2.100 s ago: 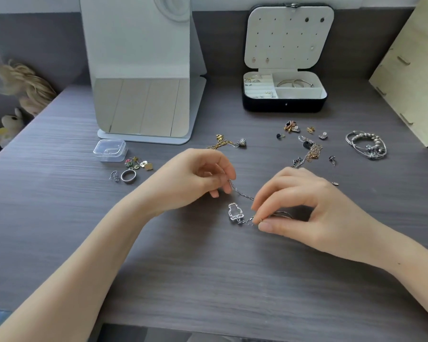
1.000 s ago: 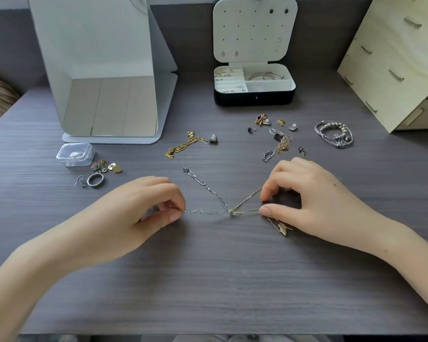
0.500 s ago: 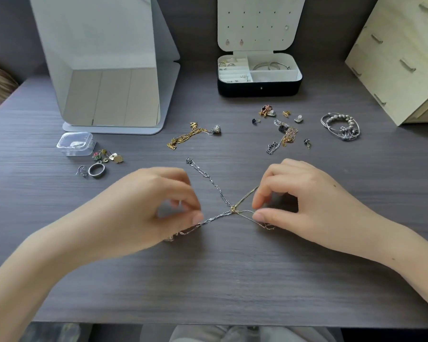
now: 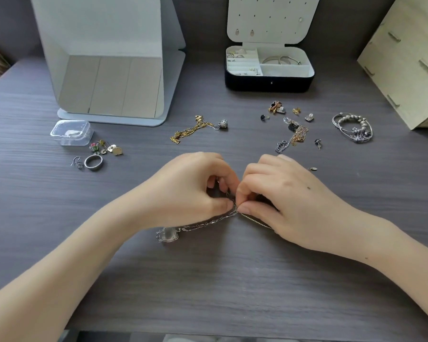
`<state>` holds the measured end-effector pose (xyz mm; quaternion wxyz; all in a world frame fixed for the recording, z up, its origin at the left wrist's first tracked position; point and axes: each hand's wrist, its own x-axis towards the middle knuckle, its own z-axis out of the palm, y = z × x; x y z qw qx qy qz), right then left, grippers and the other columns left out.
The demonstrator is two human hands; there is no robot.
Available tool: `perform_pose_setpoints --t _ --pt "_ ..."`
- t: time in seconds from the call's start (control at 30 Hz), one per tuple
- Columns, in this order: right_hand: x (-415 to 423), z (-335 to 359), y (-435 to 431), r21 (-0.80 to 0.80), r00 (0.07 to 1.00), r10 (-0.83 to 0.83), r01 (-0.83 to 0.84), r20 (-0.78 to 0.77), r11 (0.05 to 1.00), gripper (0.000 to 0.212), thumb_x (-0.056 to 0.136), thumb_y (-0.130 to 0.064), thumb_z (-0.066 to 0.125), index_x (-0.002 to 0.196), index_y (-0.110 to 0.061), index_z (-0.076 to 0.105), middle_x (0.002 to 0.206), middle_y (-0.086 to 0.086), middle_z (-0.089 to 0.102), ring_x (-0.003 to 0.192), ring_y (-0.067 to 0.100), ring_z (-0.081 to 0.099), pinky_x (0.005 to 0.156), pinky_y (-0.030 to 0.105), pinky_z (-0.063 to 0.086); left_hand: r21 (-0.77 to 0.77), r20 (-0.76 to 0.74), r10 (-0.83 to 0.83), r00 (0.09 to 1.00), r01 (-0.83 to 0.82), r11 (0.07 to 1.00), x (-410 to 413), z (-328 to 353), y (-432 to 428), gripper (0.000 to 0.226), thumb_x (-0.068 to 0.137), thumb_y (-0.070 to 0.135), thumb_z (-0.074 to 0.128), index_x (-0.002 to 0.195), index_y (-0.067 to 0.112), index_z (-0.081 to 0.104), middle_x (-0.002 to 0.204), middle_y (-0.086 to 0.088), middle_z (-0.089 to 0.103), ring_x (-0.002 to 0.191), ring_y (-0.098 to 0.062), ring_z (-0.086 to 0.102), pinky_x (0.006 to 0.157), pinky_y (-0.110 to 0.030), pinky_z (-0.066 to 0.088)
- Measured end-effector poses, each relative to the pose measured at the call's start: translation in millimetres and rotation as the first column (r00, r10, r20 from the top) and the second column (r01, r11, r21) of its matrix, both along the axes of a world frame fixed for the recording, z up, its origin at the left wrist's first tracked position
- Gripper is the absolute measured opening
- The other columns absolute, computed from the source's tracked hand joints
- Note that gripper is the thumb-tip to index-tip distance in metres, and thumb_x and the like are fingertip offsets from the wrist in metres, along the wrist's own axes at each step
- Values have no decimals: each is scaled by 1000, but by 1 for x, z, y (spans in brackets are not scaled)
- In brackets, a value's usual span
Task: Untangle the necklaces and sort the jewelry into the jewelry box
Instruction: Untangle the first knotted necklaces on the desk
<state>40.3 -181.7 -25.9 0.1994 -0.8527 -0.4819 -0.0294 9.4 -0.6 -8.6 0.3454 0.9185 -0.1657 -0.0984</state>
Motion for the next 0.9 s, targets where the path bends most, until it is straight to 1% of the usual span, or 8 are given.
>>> perform_pose_setpoints --t 0.17,0.3,0.43,0.53,0.6,0.7,0.8,0.9 --pt "-3 -3 -6 -8 999 -43 43 3 999 18 86 -30 44 75 -20 55 75 -8 54 71 14 39 64 32 27 27 70 10 997 -12 1000 -6 -6 3 17 62 35 63 79 35 64 75 14 49 78 -5 46 67 -10 33" --pt "-1 -4 -10 13 995 -93 93 -34 996 18 84 -36 47 77 -24 58 75 -14 52 72 10 41 67 32 32 9 123 29 992 -30 999 -13 -9 2 21 61 33 66 80 30 58 73 13 48 77 -5 45 67 -12 34" --pt "-1 -2 -12 43 988 -98 104 -122 994 15 80 -40 50 77 -29 60 74 -18 51 72 4 41 70 33 37 24 110 18 994 -21 999 -14 -8 1 23 59 39 67 81 32 63 74 14 48 78 -6 46 68 -15 35" --pt "-3 0 -11 75 984 -77 90 -161 993 12 79 -39 53 78 -30 61 74 -18 51 72 4 42 70 32 39 27 87 22 996 -25 999 -14 -8 1 27 58 42 66 83 33 62 76 15 49 79 -6 45 69 -15 36" --pt "-4 0 -8 87 983 -51 68 -179 994 13 81 -38 53 80 -29 62 75 -18 52 72 3 41 71 30 37 18 75 29 997 -30 999 -14 -7 2 27 58 43 66 82 32 58 76 15 49 79 -6 45 69 -16 36" --pt "-4 -1 -3 59 986 -36 46 -163 997 16 82 -39 52 80 -28 63 75 -17 52 73 6 41 70 30 36 4 42 45 998 -45 999 -14 -6 2 25 57 42 66 75 33 52 76 15 50 80 -5 46 68 -13 36" --pt "-4 -1 -1 36 985 -46 52 -164 998 18 81 -42 50 79 -29 63 73 -18 50 72 6 40 69 27 34 8 24 58 998 -58 998 -15 -5 2 18 56 43 65 69 34 55 75 14 51 81 -2 47 66 -9 34" --pt "-4 -2 0 -11 991 -47 46 -129 999 20 82 -42 46 78 -28 60 72 -17 48 71 8 40 69 29 32 34 35 71 997 -72 997 -16 -6 1 16 56 46 63 66 34 59 74 14 50 78 -1 46 65 -9 33"
